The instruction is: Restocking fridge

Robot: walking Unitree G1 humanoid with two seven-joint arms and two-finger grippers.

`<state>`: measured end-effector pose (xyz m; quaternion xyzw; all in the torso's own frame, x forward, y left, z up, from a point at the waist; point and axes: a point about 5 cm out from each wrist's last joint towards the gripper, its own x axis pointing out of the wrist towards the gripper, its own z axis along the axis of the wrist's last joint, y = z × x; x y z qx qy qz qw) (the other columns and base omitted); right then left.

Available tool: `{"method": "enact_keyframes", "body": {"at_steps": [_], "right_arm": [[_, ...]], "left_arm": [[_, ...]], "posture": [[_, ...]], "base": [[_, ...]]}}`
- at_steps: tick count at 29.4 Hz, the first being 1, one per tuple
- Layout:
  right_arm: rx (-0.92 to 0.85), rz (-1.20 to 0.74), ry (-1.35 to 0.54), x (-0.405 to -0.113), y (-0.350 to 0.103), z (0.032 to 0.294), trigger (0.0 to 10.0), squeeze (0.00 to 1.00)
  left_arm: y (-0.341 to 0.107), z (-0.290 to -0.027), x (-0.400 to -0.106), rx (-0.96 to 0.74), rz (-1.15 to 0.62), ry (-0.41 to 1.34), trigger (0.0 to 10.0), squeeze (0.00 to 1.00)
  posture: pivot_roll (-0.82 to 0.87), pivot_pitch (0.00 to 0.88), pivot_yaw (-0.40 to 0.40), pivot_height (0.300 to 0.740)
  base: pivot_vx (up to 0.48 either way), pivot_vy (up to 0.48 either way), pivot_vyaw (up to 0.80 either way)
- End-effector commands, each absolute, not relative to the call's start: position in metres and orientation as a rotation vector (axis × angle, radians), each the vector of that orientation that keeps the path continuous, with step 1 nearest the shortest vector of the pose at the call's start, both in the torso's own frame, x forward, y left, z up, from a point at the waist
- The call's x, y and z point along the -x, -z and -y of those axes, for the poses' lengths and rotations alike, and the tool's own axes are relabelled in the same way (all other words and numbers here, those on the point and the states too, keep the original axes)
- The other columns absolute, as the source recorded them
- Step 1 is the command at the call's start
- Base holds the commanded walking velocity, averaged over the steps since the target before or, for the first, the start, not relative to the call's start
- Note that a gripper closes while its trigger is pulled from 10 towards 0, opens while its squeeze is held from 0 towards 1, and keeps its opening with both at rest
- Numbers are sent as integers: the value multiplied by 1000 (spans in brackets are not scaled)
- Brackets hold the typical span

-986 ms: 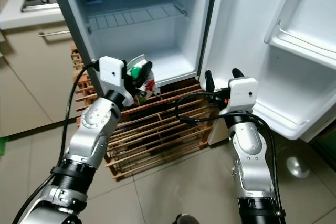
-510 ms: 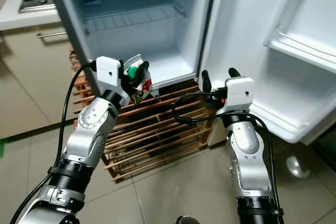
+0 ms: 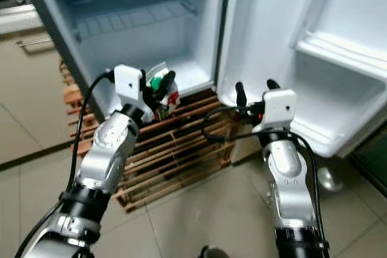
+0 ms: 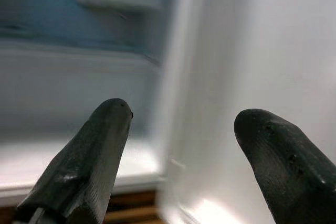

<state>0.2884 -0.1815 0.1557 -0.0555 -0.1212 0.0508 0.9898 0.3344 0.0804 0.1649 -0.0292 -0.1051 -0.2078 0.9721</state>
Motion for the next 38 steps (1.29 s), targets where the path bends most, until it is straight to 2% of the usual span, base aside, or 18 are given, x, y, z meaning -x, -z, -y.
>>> {"method": "enact_keyframes", "body": {"at_steps": [1, 15, 23, 27, 32, 38], "right_arm": [[104, 260, -119, -286, -158, 179, 10000, 0], [109, 256, -116, -285, -158, 180, 10000, 0], [111, 265, -125, -282, -160, 179, 10000, 0], [116, 258, -131, -280, -158, 180, 10000, 0], [116, 254, -129, -279, -157, 180, 10000, 0], [117, 252, -130, -277, -157, 180, 10000, 0]], "left_arm": [[-176, -82, -339, 30, 252, 415, 10000, 0], [-175, -69, -344, -17, 212, 476, 10000, 0], [-170, -67, -347, -13, 176, 475, 10000, 0], [-170, -58, -348, -22, 166, 513, 10000, 0], [-174, -45, -347, 54, 151, 542, 10000, 0], [-177, -37, -347, 92, 172, 556, 10000, 0]], "posture": [[-182, 0, 37, 740], [-182, 0, 36, 740], [-190, 0, 40, 740], [-194, 0, 40, 740], [-201, 0, 44, 740], [-212, 0, 49, 740]], "base": [[480, 0, 0], [478, 0, 0], [0, 0, 0], [0, 0, 0], [0, 0, 0], [393, -272, 0]]}}
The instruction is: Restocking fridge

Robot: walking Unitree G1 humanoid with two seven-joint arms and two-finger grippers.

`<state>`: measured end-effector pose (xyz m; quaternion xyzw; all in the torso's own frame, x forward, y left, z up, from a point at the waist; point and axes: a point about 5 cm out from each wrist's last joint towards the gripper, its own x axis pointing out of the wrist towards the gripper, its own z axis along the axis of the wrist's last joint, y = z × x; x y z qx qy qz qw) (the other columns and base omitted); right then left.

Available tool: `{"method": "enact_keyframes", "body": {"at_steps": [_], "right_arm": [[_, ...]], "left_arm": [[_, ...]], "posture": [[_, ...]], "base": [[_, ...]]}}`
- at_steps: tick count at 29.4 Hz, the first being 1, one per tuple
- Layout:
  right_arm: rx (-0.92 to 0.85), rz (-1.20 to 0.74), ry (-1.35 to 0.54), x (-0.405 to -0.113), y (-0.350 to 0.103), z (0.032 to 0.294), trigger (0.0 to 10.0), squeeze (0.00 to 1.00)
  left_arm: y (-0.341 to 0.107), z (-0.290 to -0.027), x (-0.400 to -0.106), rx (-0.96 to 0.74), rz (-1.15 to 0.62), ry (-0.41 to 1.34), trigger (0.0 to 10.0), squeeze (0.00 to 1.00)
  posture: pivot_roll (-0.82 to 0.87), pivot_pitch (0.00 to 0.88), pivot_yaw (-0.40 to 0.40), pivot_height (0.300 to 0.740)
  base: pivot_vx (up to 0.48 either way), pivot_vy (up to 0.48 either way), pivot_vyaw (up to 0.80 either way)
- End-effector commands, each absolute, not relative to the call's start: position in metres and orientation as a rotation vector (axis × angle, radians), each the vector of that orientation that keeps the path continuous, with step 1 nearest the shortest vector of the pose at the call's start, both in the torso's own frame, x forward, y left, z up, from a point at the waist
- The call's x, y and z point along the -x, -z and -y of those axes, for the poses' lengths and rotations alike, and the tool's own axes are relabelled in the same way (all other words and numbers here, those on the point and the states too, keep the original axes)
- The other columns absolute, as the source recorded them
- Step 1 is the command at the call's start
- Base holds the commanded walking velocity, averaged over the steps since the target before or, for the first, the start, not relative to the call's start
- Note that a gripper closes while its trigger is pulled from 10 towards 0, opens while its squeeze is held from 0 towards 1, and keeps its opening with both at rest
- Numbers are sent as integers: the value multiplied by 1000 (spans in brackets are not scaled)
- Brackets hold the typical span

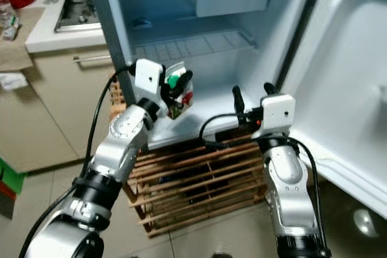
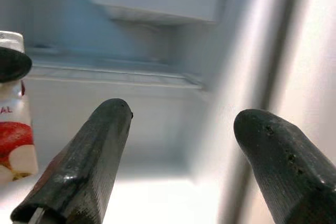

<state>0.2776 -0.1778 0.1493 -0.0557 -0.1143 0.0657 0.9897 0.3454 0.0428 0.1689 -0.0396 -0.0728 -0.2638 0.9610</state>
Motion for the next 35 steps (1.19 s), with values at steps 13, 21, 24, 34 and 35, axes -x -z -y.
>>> {"method": "enact_keyframes", "body": {"at_steps": [13, 21, 24, 34, 35], "right_arm": [[119, 243, -138, -274, -156, 180, 10000, 0], [103, 229, -231, -263, -163, 171, 10000, 0], [98, 223, -257, -255, -165, 168, 10000, 0], [138, 59, -358, -200, -159, 172, 10000, 0], [142, 40, -359, -194, -159, 175, 10000, 0]], "left_arm": [[-166, -42, -354, 75, 119, 491, 10000, 0], [-152, -43, -355, -45, 152, 546, 10000, 0], [-148, -45, -356, -88, 153, 550, 10000, 0], [-146, -64, -364, -274, 206, 525, 10000, 0], [-144, -65, -364, -298, 198, 525, 10000, 0]], "posture": [[-218, 0, 46, 740], [-273, 0, 38, 740], [-292, 12, 25, 740], [-407, 184, -58, 740], [-420, 198, -65, 740]], "base": [[122, -82, 0], [0, 0, 0], [0, 0, 0], [0, 0, 0], [0, 0, 0]]}}
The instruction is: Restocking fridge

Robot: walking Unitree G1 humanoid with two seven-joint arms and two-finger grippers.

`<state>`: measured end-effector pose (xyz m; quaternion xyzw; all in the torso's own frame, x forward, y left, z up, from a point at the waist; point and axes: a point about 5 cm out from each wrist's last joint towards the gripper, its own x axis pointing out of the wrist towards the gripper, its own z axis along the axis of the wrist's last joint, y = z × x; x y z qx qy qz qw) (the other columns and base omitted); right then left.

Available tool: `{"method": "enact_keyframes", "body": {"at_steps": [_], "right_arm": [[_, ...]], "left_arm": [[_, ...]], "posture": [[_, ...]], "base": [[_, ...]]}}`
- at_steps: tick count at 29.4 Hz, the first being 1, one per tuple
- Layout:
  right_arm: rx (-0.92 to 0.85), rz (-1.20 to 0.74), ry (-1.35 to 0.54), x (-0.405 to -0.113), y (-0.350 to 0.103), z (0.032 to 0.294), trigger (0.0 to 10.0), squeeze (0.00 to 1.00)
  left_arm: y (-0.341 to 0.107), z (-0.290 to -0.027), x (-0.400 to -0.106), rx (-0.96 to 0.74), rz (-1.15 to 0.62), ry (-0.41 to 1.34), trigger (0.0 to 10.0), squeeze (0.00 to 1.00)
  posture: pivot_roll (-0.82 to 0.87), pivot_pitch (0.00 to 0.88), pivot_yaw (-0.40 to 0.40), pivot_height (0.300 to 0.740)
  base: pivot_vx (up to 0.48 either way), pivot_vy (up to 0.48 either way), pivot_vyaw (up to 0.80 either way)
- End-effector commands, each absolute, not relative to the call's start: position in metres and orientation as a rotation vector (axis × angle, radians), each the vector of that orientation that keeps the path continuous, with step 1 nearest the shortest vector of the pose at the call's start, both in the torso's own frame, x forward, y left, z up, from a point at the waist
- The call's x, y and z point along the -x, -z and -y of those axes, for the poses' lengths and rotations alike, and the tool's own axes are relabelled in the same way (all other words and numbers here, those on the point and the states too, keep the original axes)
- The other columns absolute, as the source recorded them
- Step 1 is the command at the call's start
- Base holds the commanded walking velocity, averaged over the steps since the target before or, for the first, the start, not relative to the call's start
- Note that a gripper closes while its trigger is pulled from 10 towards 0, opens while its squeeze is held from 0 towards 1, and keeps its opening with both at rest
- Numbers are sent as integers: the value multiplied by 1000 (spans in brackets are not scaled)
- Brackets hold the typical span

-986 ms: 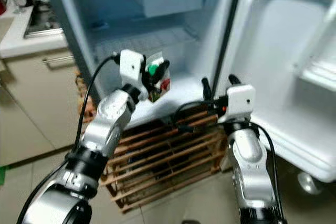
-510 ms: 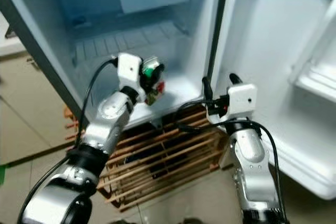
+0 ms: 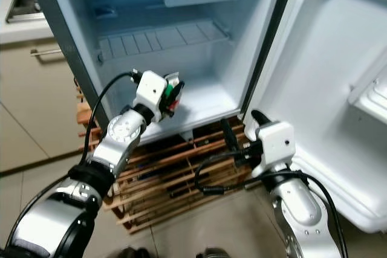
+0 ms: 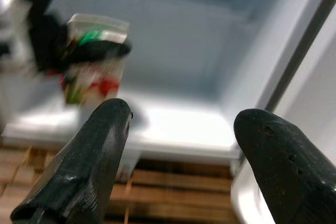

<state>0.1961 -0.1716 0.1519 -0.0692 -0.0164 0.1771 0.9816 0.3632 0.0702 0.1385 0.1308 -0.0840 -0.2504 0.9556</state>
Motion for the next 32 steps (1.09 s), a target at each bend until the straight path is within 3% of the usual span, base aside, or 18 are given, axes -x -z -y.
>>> {"method": "enact_keyframes", "body": {"at_steps": [1, 7, 10, 13, 19, 27, 32], "right_arm": [[146, 20, -359, -188, -159, 176, 10000, 0], [154, -36, -346, -168, -161, 179, 10000, 0], [149, -47, -340, -164, -163, 178, 10000, 0], [149, -58, -347, -157, -165, 176, 10000, 0], [157, -97, -355, -144, -165, 178, 10000, 0], [150, -115, -342, -141, -163, 178, 10000, 0], [149, -116, -339, -141, -164, 176, 10000, 0]], "left_arm": [[-141, -67, -365, -316, 188, 516, 10000, 0], [-131, -80, -371, -295, 118, 336, 10000, 0], [-131, -85, -375, -187, 75, 215, 10000, 0], [-142, -73, -378, -51, 96, 128, 10000, 0], [-161, -64, -383, 28, 140, 9, 10000, 0], [-164, -79, -389, -33, 94, -227, 10000, 0], [-162, -83, -389, -61, 75, -266, 10000, 0]], "posture": [[-430, 206, -68, 740], [-472, 238, -71, 740], [-476, 242, -74, 740], [-487, 248, -87, 740], [-505, 250, -91, 740], [-514, 243, -84, 740], [-516, 238, -80, 740]], "base": [[0, 0, 0], [0, 0, 0], [0, 0, 0], [0, 0, 0], [0, 0, 0], [0, 0, 0], [0, 0, 0]]}}
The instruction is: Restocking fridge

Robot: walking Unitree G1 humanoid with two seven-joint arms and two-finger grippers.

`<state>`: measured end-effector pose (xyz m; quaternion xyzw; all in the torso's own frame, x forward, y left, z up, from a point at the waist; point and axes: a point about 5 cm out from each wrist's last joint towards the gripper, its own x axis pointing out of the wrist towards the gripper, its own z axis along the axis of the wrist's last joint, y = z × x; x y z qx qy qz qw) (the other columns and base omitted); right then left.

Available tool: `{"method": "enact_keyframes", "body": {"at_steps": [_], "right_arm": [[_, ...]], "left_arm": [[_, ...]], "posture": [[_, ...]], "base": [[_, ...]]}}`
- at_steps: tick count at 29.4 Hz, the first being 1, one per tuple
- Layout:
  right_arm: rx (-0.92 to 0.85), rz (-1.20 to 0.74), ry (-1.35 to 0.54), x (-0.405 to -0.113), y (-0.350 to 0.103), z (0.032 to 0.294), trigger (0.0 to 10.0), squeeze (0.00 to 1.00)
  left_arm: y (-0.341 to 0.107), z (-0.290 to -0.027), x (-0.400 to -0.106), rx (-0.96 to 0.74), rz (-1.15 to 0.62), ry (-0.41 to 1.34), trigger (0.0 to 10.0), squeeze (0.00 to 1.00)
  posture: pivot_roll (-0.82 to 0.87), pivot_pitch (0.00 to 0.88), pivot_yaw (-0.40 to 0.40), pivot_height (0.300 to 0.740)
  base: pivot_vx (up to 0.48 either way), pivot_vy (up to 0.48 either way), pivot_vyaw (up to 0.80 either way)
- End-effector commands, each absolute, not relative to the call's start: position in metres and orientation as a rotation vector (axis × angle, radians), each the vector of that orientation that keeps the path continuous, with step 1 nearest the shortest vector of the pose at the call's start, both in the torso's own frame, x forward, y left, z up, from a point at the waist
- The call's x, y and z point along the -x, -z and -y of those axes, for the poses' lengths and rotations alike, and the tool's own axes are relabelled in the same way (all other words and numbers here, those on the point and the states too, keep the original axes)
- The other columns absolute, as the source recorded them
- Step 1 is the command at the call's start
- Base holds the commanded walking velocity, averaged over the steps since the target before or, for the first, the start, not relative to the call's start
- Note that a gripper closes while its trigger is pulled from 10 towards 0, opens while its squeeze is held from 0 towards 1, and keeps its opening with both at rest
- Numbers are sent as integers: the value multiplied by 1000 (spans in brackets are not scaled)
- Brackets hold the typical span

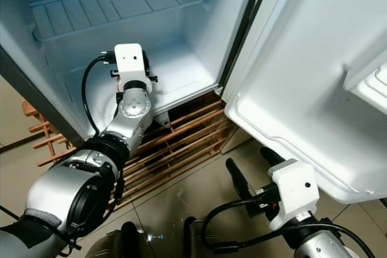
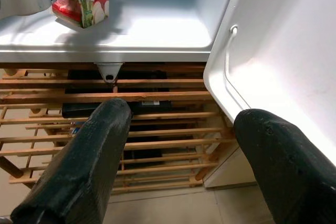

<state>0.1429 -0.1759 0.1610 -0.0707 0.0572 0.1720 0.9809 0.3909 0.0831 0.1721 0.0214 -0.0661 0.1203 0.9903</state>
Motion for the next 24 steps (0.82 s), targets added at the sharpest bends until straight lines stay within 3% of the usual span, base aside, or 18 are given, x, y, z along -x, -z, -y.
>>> {"method": "enact_keyframes", "body": {"at_steps": [1, 9, 10, 24], "right_arm": [[150, -114, -337, -140, -166, 174, 10000, 0], [149, -95, -337, -141, -173, 165, 10000, 0], [149, -95, -336, -141, -173, 165, 10000, 0], [158, -99, -327, -148, -167, 170, 10000, 0]], "left_arm": [[-161, -82, -389, -58, 72, -248, 10000, 0], [-164, -85, -390, -87, 114, -214, 10000, 0], [-164, -87, -390, -85, 111, -225, 10000, 980], [-176, -92, -393, 39, 126, -318, 10000, 1000]], "posture": [[-518, 234, -78, 740], [-513, 228, -74, 740], [-511, 226, -73, 740], [-499, 199, -59, 740]], "base": [[0, 0, 0], [0, 0, 0], [0, 0, 0], [0, 0, 0]]}}
